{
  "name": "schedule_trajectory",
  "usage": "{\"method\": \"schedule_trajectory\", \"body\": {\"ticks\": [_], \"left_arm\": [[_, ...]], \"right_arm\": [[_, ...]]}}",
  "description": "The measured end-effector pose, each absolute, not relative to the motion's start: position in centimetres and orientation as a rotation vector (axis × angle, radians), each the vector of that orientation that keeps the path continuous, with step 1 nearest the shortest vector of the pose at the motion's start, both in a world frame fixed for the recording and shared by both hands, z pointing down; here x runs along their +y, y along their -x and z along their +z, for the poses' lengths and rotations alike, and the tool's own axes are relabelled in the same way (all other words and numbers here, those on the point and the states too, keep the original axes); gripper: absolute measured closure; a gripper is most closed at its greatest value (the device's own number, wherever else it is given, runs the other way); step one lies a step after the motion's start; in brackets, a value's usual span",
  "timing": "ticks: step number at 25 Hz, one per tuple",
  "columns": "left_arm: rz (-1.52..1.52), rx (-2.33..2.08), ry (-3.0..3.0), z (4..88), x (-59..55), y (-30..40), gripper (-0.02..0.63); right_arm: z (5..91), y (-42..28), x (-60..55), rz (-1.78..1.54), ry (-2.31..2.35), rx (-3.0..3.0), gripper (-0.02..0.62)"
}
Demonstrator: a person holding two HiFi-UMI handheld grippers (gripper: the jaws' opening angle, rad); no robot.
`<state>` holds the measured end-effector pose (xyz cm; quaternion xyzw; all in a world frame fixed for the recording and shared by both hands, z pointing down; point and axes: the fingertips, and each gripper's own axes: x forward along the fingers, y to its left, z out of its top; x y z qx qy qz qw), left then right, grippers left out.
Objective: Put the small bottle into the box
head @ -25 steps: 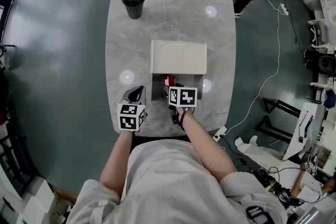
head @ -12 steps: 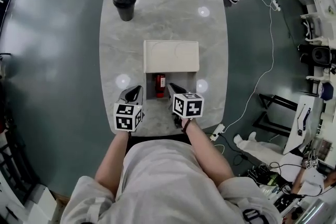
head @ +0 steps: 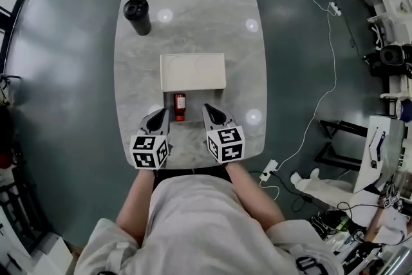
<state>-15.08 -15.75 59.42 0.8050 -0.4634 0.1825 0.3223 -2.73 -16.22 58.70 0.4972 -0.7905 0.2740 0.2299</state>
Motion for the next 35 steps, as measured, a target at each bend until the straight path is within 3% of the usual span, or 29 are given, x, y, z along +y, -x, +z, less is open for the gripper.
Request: {"method": "schedule_trajectory", "body": {"ticks": [22, 35], "left_arm": [[0.076, -1.663, -2.432, 34.8, -12.9, 8.9, 0.583], [-0.069, -1.707, -2.521, 28.6, -12.7, 9.5, 0.583]], "right_arm": [[33.1, -5.0, -13.4, -0.002, -1.579, -2.610, 0.571], [26.0, -7.3, -12.4, -0.133, -1.701, -2.682, 0.571]]}}
